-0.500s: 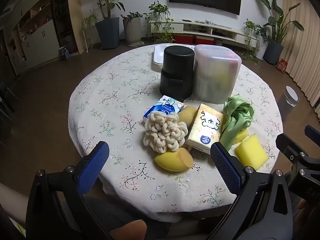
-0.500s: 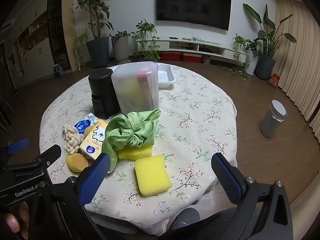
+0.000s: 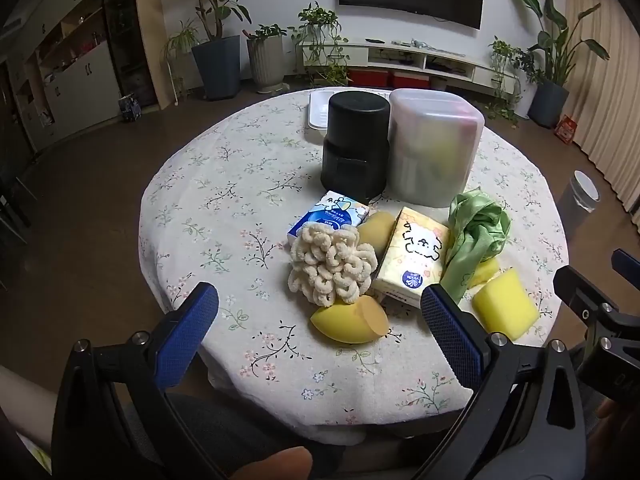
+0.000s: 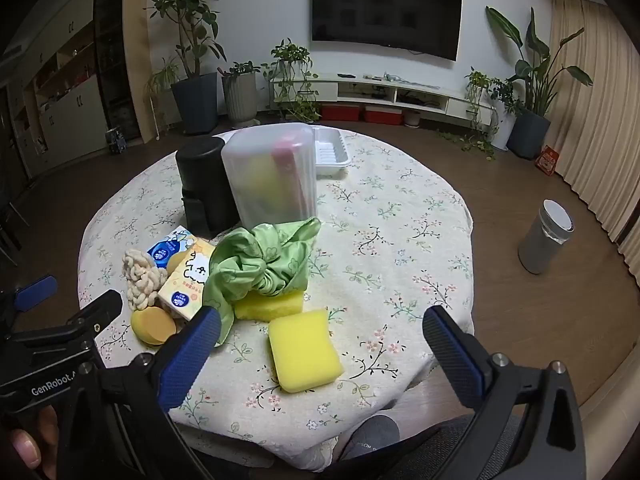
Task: Organize soft objects
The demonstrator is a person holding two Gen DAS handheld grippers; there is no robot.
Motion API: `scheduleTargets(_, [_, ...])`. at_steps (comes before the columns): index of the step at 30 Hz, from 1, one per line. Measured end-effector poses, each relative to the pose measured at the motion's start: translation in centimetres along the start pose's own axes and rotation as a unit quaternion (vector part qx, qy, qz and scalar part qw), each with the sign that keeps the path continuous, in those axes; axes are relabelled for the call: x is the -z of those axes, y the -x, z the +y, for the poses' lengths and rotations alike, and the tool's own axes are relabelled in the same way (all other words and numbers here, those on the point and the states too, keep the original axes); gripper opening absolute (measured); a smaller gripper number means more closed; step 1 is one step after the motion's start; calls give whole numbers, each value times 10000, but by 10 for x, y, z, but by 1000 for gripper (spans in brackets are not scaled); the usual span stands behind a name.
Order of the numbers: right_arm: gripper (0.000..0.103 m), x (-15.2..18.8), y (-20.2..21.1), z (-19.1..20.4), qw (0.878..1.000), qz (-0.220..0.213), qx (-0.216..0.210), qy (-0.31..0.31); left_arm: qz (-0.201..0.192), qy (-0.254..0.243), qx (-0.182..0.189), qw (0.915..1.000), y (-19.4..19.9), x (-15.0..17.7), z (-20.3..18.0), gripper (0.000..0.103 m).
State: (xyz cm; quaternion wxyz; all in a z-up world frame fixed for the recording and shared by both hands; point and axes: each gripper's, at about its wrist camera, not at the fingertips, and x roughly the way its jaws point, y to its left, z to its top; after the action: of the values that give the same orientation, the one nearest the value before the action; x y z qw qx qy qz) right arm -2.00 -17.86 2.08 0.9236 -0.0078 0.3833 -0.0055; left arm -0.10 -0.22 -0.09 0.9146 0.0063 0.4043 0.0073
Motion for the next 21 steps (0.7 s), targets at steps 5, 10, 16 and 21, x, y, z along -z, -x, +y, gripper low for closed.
scheduleTargets(5, [103,0,0,-1,10000,-6,-2,0,-2,37,-23,10000,0,-3,2,103])
scheduleTargets(10, [103,-1,0,-1,10000,-1,-6,-2,-13,42,-32,10000,1,-3,3,103])
scheduleTargets(16, [103,0,0,-1,10000,-4,-5,-6,-12,41,-41,10000,1,-3,3,103])
scheduleTargets(21, [103,0,0,-1,10000,-2,-9,-6,-16,43,-39,10000,1,-3,3,103])
